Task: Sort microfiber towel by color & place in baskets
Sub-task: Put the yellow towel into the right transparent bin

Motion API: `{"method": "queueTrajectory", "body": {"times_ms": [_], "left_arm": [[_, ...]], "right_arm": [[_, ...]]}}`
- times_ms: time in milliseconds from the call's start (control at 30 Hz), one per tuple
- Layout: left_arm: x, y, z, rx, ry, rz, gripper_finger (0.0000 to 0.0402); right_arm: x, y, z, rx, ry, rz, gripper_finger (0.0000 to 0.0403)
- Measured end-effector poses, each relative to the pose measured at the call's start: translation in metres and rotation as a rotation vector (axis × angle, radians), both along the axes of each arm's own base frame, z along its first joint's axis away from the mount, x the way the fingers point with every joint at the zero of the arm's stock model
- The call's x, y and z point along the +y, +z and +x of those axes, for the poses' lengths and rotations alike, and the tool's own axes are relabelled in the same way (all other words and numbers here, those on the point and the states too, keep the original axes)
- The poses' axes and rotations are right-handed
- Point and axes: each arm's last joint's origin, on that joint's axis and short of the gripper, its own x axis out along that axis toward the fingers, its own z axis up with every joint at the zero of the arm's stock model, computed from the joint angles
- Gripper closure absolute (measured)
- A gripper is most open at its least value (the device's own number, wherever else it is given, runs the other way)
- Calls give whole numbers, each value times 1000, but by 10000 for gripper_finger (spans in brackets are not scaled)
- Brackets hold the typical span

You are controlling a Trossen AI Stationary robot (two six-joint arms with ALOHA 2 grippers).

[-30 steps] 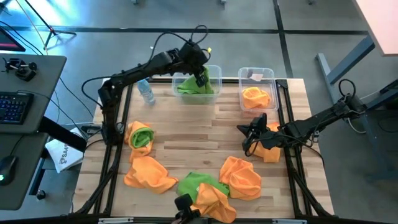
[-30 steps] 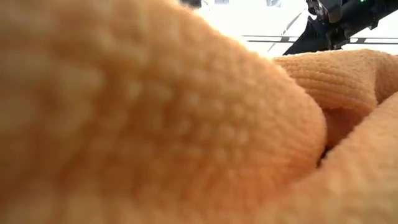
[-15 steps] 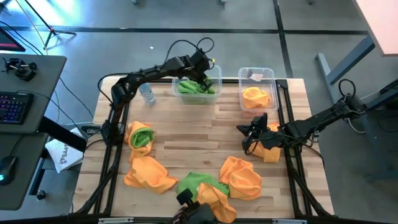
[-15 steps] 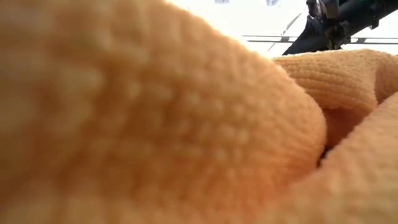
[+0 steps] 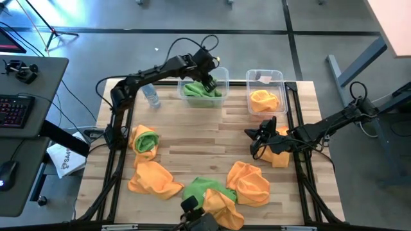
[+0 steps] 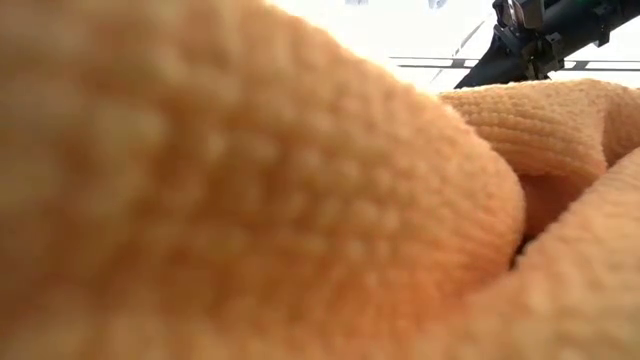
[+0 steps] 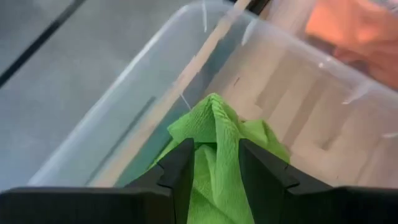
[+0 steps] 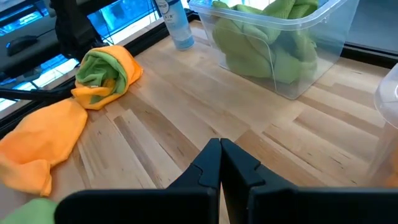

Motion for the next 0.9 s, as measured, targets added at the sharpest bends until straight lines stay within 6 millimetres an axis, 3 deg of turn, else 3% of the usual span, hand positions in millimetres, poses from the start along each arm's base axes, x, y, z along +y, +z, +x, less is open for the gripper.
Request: {"method": "queueTrajectory", "body": {"times_ms": [267, 433, 567, 900], "left_arm": [[-21, 56, -22, -108, 3, 46, 286], [-78, 82, -25, -161, -137, 77, 318], [-130, 77, -27, -218, -206, 78, 388], [-231, 39, -78, -307, -248, -55, 401]], "right_arm": [[0, -1, 0, 8, 5, 1, 402], [1, -1, 0, 20, 50, 31, 402], [3, -2, 0, 30, 88, 56, 402], [5, -2, 1, 40, 152, 101, 402]]}}
